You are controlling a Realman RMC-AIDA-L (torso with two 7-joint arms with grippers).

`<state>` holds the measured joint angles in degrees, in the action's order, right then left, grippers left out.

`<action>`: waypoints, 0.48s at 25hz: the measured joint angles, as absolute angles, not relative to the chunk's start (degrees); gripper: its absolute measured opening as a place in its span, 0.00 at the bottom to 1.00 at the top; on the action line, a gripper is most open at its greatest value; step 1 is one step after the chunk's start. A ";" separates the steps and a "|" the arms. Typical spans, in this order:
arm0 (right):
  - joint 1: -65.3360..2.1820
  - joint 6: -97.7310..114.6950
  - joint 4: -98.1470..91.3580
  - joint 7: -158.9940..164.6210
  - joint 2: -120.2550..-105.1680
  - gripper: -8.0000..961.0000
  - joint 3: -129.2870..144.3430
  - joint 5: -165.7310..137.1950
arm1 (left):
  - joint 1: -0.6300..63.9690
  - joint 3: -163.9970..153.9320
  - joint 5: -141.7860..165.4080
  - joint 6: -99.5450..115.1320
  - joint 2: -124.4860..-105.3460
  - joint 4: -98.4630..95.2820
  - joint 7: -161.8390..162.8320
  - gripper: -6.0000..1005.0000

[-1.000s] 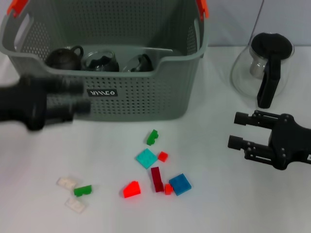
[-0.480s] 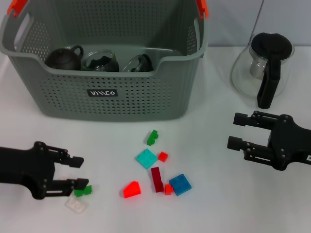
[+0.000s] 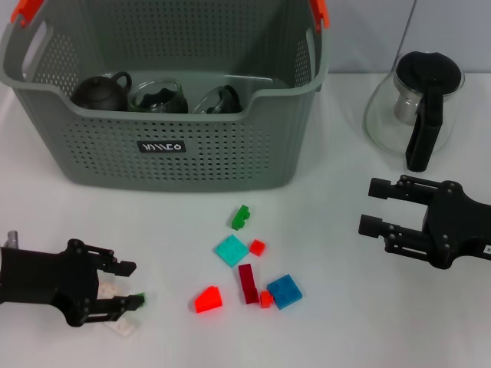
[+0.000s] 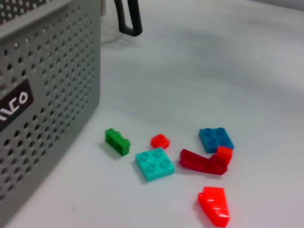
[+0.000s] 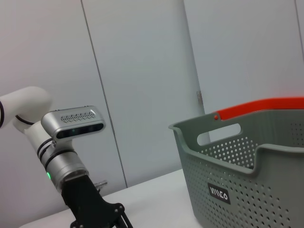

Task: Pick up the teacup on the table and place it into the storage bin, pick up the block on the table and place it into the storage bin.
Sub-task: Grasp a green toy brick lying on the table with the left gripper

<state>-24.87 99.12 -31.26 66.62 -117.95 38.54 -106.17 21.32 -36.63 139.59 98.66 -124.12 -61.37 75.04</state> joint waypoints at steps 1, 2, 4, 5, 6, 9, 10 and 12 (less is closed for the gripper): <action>-24.87 99.15 -31.27 66.62 -117.95 0.70 38.55 -106.17 | 21.32 -36.65 139.65 98.14 -124.11 -61.24 75.04 0.51; -24.87 99.19 -31.30 66.62 -117.95 0.70 38.55 -106.17 | 21.28 -36.61 139.75 97.79 -124.10 -61.21 75.04 0.51; -24.88 99.35 -31.36 66.62 -117.95 0.70 38.46 -106.17 | 21.18 -36.26 139.99 97.25 -124.06 -61.46 75.07 0.51; -24.87 99.37 -31.37 66.62 -117.95 0.70 38.39 -106.17 | 21.13 -36.14 140.13 97.04 -124.03 -61.66 75.11 0.50; -24.87 99.39 -31.38 66.62 -117.95 0.70 38.34 -106.17 | 21.07 -36.00 140.40 96.65 -123.99 -61.91 75.22 0.50; -24.87 99.36 -31.31 66.62 -117.95 0.70 38.29 -106.17 | 20.97 -35.58 141.10 95.81 -123.85 -62.36 75.22 0.49; -24.87 99.34 -31.27 66.62 -117.95 0.70 38.27 -106.17 | 20.93 -35.47 141.45 95.63 -123.81 -62.55 74.84 0.48; -24.87 99.32 -31.23 66.62 -117.95 0.70 38.25 -106.17 | 20.88 -35.42 141.99 95.28 -123.79 -62.75 74.20 0.47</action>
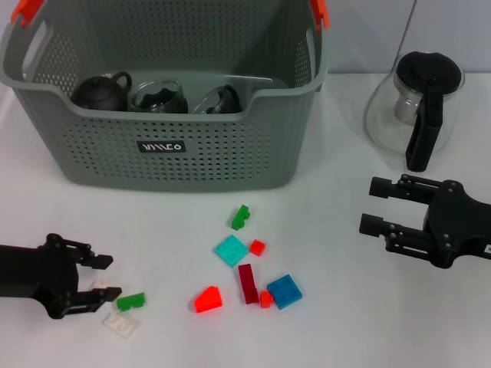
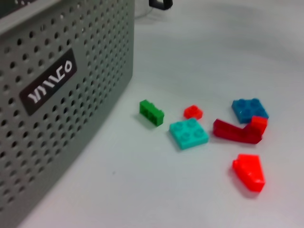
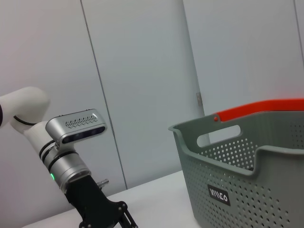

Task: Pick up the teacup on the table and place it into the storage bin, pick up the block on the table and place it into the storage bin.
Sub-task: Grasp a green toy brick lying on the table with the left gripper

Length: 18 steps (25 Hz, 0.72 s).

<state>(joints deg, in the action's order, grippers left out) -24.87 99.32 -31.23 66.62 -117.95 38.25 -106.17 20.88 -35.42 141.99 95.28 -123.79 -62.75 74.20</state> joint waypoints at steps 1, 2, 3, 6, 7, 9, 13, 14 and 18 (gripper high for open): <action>-24.87 99.34 -31.22 66.62 -117.95 0.70 38.25 -106.17 | 20.85 -35.33 142.28 94.75 -123.79 -62.79 73.87 0.47; -24.87 99.35 -31.22 66.62 -117.95 0.70 38.25 -106.17 | 20.83 -35.26 142.41 94.29 -123.78 -62.80 73.69 0.47; -24.87 99.36 -31.21 66.62 -117.95 0.70 38.25 -106.17 | 20.81 -35.17 142.44 93.67 -123.77 -62.80 73.66 0.46; -24.87 99.39 -31.20 66.62 -117.95 0.70 38.27 -106.17 | 20.76 -35.01 142.46 91.90 -123.79 -62.61 73.59 0.45; -24.87 99.40 -31.20 66.62 -117.95 0.70 38.27 -106.17 | 20.73 -35.00 142.47 91.31 -123.81 -62.47 73.58 0.45; -24.87 99.41 -31.20 66.62 -117.95 0.70 38.25 -106.17 | 20.68 -35.15 142.47 90.50 -123.88 -62.26 73.51 0.44; -24.87 99.41 -31.20 66.62 -117.95 0.70 38.23 -106.17 | 20.74 -35.42 142.50 90.08 -124.00 -61.67 73.49 0.40; -24.87 99.41 -31.20 66.62 -117.95 0.70 38.23 -106.17 | 20.75 -35.42 142.52 90.37 -124.00 -61.62 73.53 0.39; -24.87 99.39 -31.20 66.62 -117.95 0.70 38.17 -106.17 | 20.64 -35.43 142.55 92.29 -124.07 -61.58 73.62 0.39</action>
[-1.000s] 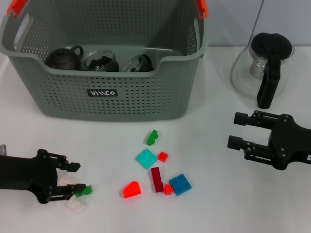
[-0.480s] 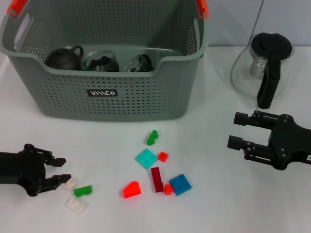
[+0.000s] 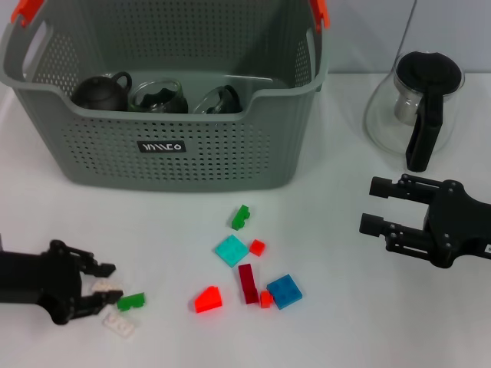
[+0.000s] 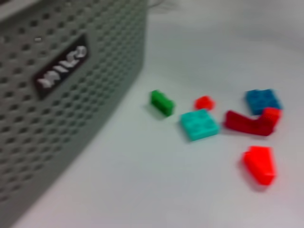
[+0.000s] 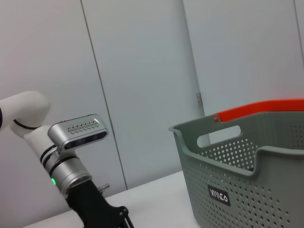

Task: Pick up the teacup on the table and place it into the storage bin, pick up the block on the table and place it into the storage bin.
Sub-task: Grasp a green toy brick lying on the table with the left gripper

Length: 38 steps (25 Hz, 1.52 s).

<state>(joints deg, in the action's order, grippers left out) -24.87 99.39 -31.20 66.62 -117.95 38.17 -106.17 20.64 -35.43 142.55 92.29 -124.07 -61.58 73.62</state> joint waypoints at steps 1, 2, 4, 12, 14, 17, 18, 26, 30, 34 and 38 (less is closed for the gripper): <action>-24.87 99.35 -31.20 66.62 -117.95 0.70 38.16 -106.17 | 20.52 -35.70 142.54 94.02 -124.28 -61.22 73.53 0.39; -24.87 99.28 -31.20 66.62 -117.95 0.70 38.15 -106.17 | 20.51 -35.80 142.50 94.33 -124.32 -61.08 73.51 0.39; -24.92 99.18 -31.20 66.62 -117.95 0.70 38.24 -106.17 | 20.57 -36.03 142.31 94.85 -124.38 -60.42 73.49 0.39; -25.10 99.30 -31.20 66.62 -117.95 0.70 38.40 -106.17 | 21.53 -36.67 142.10 93.09 -124.37 -57.11 73.45 0.38; -25.07 99.36 -31.20 66.62 -117.95 0.70 38.35 -106.17 | 21.63 -36.95 142.09 91.87 -124.36 -56.50 73.44 0.38; -25.01 99.40 -31.20 66.62 -117.95 0.70 38.33 -106.17 | 21.70 -37.50 142.08 91.24 -124.36 -56.13 73.37 0.38; -24.99 99.41 -31.20 66.62 -117.95 0.70 38.34 -106.17 | 21.70 -37.66 142.10 91.21 -124.36 -56.00 73.34 0.38; -24.87 99.41 -31.20 66.63 -117.95 0.70 38.44 -106.17 | 21.71 -38.88 142.41 90.54 -124.36 -55.45 73.09 0.38; -24.90 99.40 -31.20 66.70 -117.95 0.70 38.24 -106.17 | 21.74 -39.05 142.45 89.15 -124.36 -54.90 73.13 0.38; -24.93 99.40 -31.20 66.71 -117.95 0.70 38.27 -106.17 | 21.79 -39.09 142.50 88.64 -124.36 -54.77 73.30 0.34; -24.97 99.40 -31.20 66.73 -117.95 0.70 38.33 -106.17 | 21.79 -38.99 142.53 88.17 -124.36 -54.75 73.45 0.27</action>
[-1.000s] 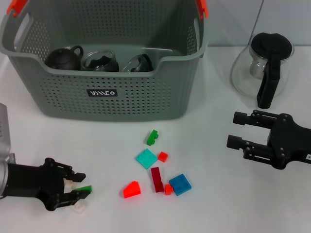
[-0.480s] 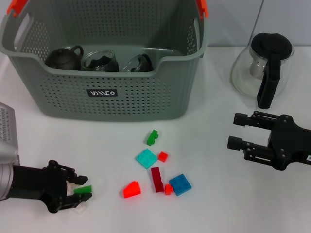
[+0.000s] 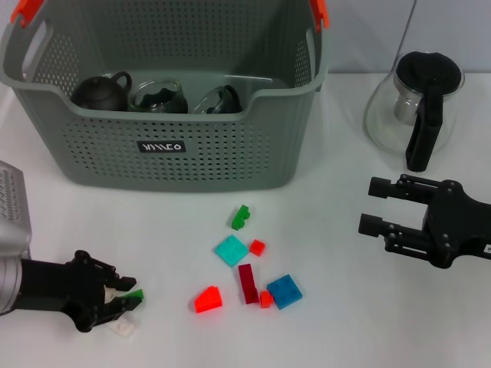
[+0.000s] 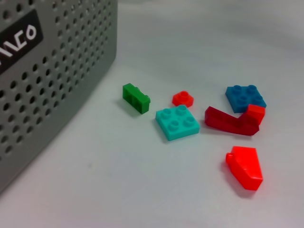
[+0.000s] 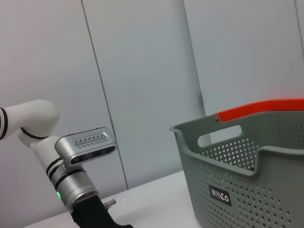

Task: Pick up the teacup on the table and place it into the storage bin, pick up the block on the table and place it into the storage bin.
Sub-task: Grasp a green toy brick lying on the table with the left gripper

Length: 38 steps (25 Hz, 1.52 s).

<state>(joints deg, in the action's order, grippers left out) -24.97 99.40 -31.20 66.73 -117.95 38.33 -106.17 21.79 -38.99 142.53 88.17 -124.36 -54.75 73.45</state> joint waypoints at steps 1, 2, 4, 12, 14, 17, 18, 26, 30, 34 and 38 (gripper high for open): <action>-24.99 99.40 -31.20 66.82 -117.95 0.70 38.35 -106.17 | 21.80 -38.81 142.44 88.11 -124.36 -54.76 73.49 0.27; -25.02 99.40 -31.20 66.98 -117.95 0.70 38.36 -106.17 | 21.80 -38.70 142.36 88.10 -124.36 -54.79 73.51 0.27; -25.05 99.40 -31.22 67.30 -117.95 0.70 38.36 -106.17 | 21.80 -38.52 142.21 88.04 -124.36 -54.93 73.52 0.27; -25.13 99.40 -31.28 67.49 -117.95 0.70 38.46 -106.17 | 21.80 -37.65 141.79 88.46 -124.31 -56.04 73.80 0.27; -25.13 99.40 -31.29 67.50 -117.95 0.70 38.49 -106.17 | 21.80 -37.65 141.78 88.52 -124.31 -56.04 73.80 0.27; -25.13 99.40 -31.33 67.50 -117.95 0.70 38.50 -106.17 | 21.74 -37.79 141.78 88.62 -124.29 -55.95 73.82 0.27; -25.14 99.40 -31.35 67.50 -117.95 0.70 38.50 -106.17 | 21.71 -37.83 141.78 88.62 -124.30 -55.87 73.82 0.27; -25.14 99.40 -31.39 67.50 -117.95 0.70 38.50 -106.17 | 21.63 -38.11 141.96 88.66 -124.37 -55.07 73.83 0.27; -25.11 99.40 -31.40 67.50 -117.95 0.70 38.50 -106.17 | 21.33 -37.96 141.96 88.26 -124.36 -54.82 73.82 0.27; -25.15 99.40 -31.39 67.50 -117.95 0.70 38.58 -106.17 | 21.17 -37.71 141.84 87.89 -124.36 -54.80 73.76 0.27; -25.15 99.40 -31.37 67.50 -117.95 0.70 38.58 -106.17 | 21.16 -37.69 141.84 87.51 -124.36 -54.73 73.77 0.28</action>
